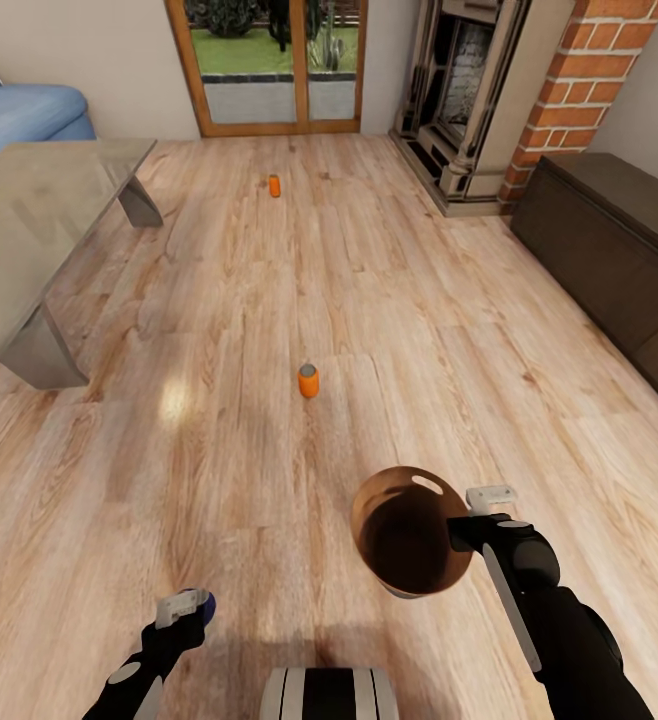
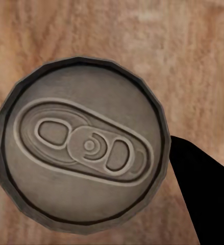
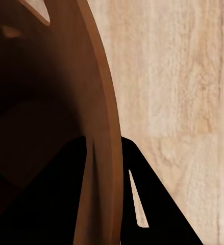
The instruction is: Put the three can of soda from the living room inside the tash can in the kitchen.
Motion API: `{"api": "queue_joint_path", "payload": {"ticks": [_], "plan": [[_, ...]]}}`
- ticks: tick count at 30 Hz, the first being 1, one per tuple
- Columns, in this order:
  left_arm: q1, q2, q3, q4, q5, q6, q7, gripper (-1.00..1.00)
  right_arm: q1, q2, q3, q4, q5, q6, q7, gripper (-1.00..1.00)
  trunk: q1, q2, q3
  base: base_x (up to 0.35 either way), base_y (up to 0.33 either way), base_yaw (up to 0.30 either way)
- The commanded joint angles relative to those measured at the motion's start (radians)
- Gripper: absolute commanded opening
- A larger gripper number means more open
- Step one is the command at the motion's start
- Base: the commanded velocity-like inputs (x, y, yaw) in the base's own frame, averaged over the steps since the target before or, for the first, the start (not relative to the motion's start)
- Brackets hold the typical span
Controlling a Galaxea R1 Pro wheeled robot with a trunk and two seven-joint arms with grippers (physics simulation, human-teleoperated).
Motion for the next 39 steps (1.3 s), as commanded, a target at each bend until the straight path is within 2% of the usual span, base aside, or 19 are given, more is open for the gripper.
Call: {"api": "queue_joint_path", "payload": {"ticks": [1,39], "plan": [[0.0,0.0,0.0,0.0,0.0,0.0,0.0,-1.0,0.0,0.0,0.0,0.0,-0.011,-0.001,0.003,-1.0,-0.004,0.007,0.003,0.0,0.0,0.0],[0.0,0.0,0.0,-0.001,0.0,0.0,0.0,-1.0,0.0,0.0,0.001,0.0,-0.011,-0.001,0.003,-1.0,-0.15,0.273,0.179,0.0,0.0,0.0]]}}
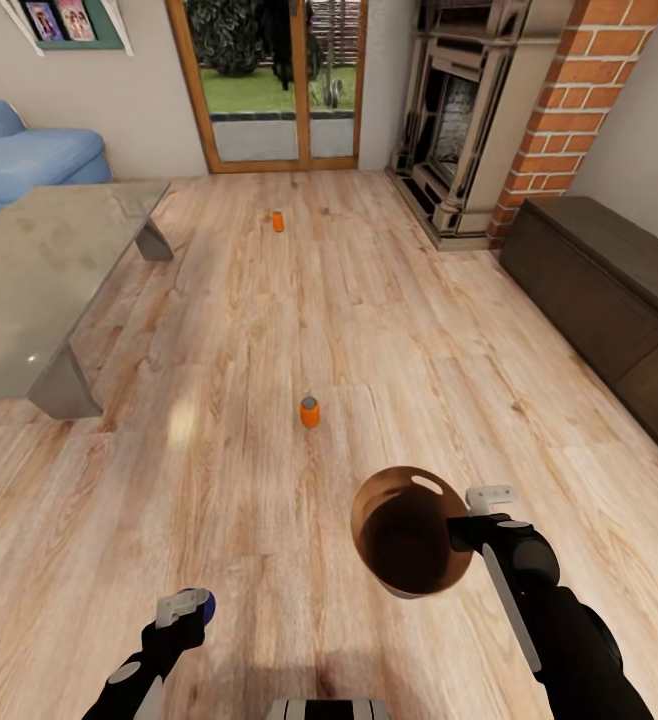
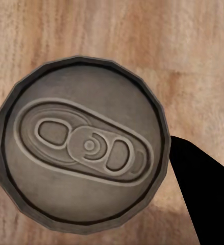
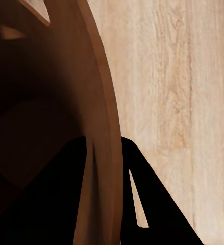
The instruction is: Put the three can of soda from the living room inside the tash can in the kitchen.
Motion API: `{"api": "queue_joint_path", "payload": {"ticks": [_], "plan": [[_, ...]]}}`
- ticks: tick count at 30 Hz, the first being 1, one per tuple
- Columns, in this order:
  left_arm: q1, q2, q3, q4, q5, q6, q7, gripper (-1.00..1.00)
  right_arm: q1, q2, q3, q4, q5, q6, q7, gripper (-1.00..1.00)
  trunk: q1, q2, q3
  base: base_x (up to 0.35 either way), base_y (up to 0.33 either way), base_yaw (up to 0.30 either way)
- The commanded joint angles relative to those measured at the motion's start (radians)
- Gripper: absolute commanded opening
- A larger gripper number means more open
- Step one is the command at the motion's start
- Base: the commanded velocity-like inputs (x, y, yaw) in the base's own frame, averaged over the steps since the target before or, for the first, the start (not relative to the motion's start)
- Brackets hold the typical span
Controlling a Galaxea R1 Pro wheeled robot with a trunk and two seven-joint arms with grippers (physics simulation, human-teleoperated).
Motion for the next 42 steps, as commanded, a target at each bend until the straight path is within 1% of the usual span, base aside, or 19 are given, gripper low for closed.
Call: {"api": "queue_joint_path", "payload": {"ticks": [1,42], "plan": [[0.0,0.0,0.0,0.0,0.0,0.0,0.0,-1.0,0.0,0.0,0.0,0.0,-0.011,-0.001,0.003,-1.0,-0.004,0.007,0.005,0.0,0.0,0.0],[0.0,0.0,0.0,-0.001,0.0,0.003,-0.003,-1.0,0.0,0.001,0.002,0.0,-0.01,-0.001,0.003,-1.0,-0.161,0.294,0.201,0.0,0.0,0.0]]}}
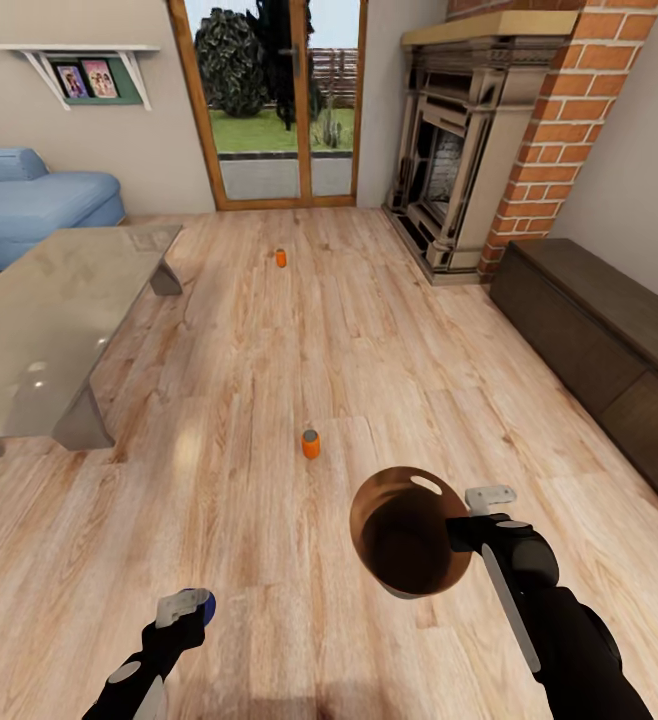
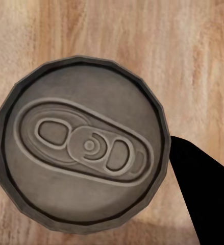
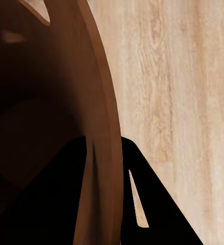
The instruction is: Put the three can of soda from the living room inside the tash can in the kitchen.
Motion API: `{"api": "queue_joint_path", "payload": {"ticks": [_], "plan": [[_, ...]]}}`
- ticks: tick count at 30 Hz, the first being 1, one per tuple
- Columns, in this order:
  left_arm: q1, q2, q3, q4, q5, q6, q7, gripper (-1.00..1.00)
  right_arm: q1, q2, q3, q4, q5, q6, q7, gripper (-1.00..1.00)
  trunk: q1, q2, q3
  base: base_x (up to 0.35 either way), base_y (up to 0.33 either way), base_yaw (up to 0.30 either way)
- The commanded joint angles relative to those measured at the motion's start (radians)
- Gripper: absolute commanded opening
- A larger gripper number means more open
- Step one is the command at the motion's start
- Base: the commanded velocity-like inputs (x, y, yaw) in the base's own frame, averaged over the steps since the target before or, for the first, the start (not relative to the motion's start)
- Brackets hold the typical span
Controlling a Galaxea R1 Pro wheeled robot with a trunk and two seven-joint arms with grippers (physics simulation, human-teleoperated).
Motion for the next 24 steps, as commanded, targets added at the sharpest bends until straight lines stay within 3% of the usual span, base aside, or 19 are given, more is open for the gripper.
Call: {"api": "queue_joint_path", "payload": {"ticks": [1,24], "plan": [[0.0,0.0,0.0,0.0,0.0,0.0,0.0,-1.0,0.0,0.0,0.0,0.0,-0.01,-0.001,0.003,-1.0,-0.004,0.007,0.005,0.0,0.0,0.0],[0.0,0.0,0.0,-0.003,0.001,0.0,0.0,-1.0,0.0,0.0,0.001,0.0,-0.008,-0.001,0.003,-1.0,-0.092,0.168,0.115,0.0,0.0,0.0]]}}
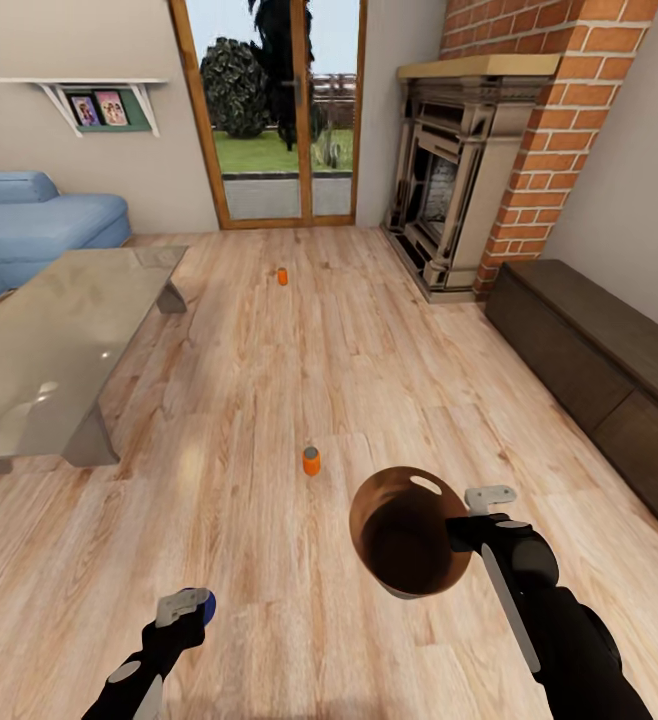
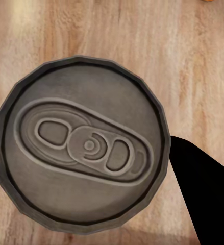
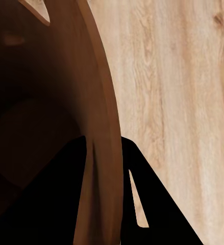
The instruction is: Put the three can of soda from the living room inside the tash can in the kitchen.
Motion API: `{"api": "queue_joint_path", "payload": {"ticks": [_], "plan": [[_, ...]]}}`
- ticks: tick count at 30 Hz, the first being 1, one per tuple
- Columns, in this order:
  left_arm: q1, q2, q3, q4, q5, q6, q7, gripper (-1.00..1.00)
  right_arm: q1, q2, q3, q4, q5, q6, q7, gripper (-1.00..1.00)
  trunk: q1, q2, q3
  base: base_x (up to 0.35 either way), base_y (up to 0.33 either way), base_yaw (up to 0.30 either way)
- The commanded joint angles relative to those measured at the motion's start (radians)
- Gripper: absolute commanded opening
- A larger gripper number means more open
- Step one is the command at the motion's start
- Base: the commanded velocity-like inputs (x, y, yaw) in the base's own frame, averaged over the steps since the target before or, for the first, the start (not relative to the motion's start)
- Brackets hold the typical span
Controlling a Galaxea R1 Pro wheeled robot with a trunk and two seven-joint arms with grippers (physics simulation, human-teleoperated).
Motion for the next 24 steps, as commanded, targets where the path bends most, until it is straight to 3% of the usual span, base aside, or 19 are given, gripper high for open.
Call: {"api": "queue_joint_path", "payload": {"ticks": [1,24], "plan": [[0.0,0.0,0.0,0.0,0.0,0.0,0.0,-1.0,0.0,0.0,0.0,0.0,-0.009,-0.001,0.003,-1.0,-0.004,0.007,0.005,0.0,0.0,0.0],[0.0,0.0,0.0,-0.003,0.0,0.0,-0.001,-1.0,0.0,0.0,0.0,0.0,-0.009,-0.001,0.003,-1.0,-0.088,0.161,0.112,0.0,0.0,0.0]]}}
